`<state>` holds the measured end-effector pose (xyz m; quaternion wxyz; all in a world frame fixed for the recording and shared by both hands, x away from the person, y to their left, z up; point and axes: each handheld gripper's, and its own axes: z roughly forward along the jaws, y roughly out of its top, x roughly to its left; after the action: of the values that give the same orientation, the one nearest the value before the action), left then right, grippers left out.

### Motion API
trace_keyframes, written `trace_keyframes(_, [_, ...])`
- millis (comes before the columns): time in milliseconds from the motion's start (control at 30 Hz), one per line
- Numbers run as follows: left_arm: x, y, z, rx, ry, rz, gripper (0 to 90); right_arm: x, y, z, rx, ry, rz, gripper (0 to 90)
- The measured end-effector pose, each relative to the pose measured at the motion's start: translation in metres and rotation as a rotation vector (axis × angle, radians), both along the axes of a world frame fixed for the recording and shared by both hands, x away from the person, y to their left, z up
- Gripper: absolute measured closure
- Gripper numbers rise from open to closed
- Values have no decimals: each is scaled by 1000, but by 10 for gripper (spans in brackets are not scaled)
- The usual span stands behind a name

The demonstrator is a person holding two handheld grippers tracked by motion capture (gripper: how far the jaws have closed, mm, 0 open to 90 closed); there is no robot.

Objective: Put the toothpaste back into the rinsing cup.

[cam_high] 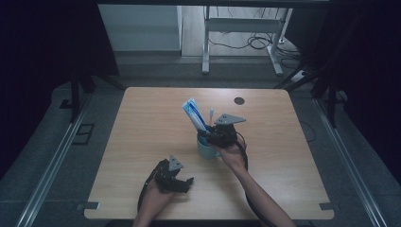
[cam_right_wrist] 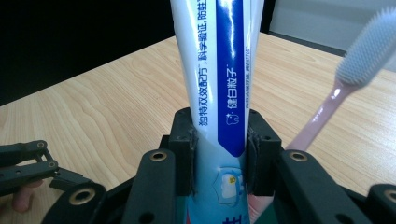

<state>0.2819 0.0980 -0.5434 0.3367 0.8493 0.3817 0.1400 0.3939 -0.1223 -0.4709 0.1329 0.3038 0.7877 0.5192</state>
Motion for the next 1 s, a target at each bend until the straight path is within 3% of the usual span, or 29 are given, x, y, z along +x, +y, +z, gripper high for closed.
trace_keyframes(1000, [0, 0, 0, 1, 0, 0, 95, -8, -13, 0, -8, 7, 16, 676])
